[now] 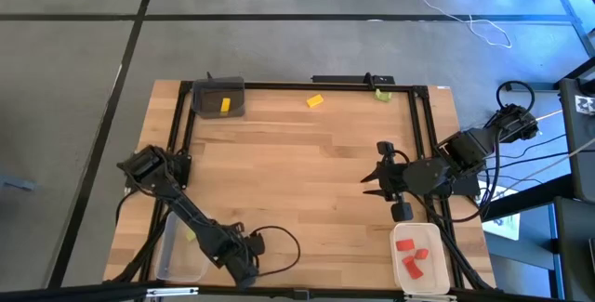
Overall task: Sort & place blocks by color
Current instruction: Put the bottom yellow block into the black bin
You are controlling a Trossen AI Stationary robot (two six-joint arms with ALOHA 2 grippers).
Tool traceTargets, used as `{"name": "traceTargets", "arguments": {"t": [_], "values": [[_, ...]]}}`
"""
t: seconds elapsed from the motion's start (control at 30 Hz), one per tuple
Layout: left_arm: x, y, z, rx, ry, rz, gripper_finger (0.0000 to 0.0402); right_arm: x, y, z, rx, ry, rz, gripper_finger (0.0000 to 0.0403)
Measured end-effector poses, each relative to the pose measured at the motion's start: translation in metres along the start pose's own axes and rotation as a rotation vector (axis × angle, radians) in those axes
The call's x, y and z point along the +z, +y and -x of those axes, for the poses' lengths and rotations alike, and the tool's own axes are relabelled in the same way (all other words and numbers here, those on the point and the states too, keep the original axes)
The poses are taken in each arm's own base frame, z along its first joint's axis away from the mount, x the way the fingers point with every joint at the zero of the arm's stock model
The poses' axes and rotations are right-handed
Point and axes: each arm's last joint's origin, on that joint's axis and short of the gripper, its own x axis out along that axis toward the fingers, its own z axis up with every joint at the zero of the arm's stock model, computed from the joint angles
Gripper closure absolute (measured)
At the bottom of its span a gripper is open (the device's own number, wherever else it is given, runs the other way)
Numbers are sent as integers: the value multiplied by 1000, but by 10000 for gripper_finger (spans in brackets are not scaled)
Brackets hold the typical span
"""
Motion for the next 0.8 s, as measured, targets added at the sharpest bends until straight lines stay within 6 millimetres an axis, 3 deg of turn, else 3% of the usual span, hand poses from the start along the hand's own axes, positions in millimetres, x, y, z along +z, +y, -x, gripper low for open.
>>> {"name": "traceTargets", "arguments": {"t": [0.27, 0.4, 0.57, 0.8], "values": [[25, 8, 38, -59, -71, 102, 293, 0, 0, 0, 0, 0, -1, 281], [46, 22, 69, -60, -175, 189, 293, 0, 0, 0, -5, -2, -6, 281], [73, 57, 113, -30, -261, 315, 293, 0, 0, 0, -7, -2, -6, 281], [101, 125, 164, 78, -319, 465, 293, 1, -2, 0, -74, -16, -7, 281]]}}
